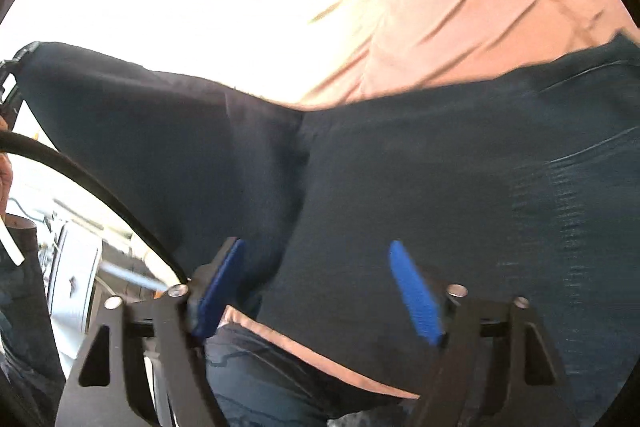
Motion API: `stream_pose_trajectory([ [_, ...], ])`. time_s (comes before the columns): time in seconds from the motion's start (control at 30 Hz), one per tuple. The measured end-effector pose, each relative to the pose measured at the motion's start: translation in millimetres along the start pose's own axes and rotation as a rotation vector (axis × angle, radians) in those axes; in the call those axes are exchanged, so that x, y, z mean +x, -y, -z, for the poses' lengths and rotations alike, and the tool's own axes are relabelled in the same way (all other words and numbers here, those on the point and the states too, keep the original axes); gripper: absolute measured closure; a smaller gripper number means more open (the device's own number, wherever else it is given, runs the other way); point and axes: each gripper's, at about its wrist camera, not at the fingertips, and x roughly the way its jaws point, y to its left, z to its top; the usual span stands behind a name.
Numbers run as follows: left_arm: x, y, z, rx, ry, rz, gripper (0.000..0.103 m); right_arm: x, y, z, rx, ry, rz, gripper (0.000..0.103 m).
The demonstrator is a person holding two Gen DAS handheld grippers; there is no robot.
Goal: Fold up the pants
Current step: 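Carry the held hem over the pants toward the waistband with the left tool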
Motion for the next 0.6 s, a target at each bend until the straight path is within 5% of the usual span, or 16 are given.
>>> stream_pose_trajectory([
  [0.2,25,56,3,0.06,-0.04,0.035,0.099,-73,27,12,0.037,0.117,0.025,0.023],
  [0.6,86,149,32,0.14,-0.143,0.117,0.099,-147,95,60,0.151,0.243,0.058,0.022],
])
